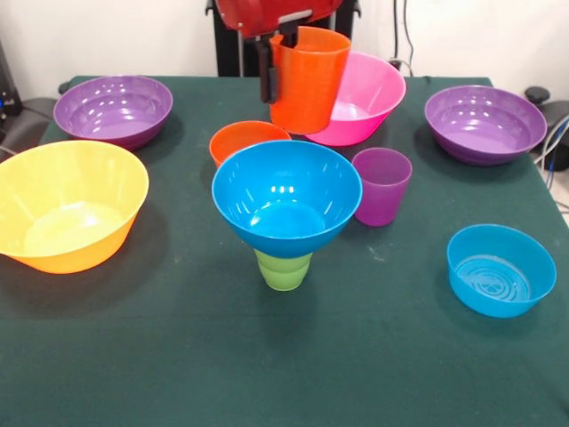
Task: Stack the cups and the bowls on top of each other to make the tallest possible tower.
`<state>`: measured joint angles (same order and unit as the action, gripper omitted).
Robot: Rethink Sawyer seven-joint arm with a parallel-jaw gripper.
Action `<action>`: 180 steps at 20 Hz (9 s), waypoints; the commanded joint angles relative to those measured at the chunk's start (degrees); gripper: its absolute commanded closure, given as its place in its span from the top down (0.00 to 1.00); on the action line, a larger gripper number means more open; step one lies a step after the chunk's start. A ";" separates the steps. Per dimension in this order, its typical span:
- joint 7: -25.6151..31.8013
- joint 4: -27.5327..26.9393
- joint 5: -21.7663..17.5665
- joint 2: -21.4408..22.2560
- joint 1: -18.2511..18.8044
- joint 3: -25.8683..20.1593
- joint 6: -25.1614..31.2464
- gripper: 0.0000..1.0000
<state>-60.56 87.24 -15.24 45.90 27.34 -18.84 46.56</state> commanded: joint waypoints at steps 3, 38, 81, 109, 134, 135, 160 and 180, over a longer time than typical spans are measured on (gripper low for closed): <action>11.94 -4.69 -6.70 -5.85 2.28 -4.96 6.15 0.00; 8.49 -7.01 -11.88 -11.91 1.92 -6.39 1.33 0.00; 6.04 -7.65 -15.15 -13.49 3.22 -9.07 -2.21 0.00; 6.20 -9.41 -16.06 -14.53 2.89 -9.46 -1.28 0.00; 6.59 -10.56 -16.36 -15.12 2.84 -9.81 -0.66 0.00; 6.64 -10.62 -16.42 -15.15 2.84 -9.78 -0.63 0.00; 8.67 -11.77 -16.98 -15.73 2.89 -10.03 0.71 0.00; 10.87 -13.23 -17.36 -16.23 3.15 -9.98 2.68 0.00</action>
<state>-60.56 76.48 -27.72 31.28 30.22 -26.42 46.95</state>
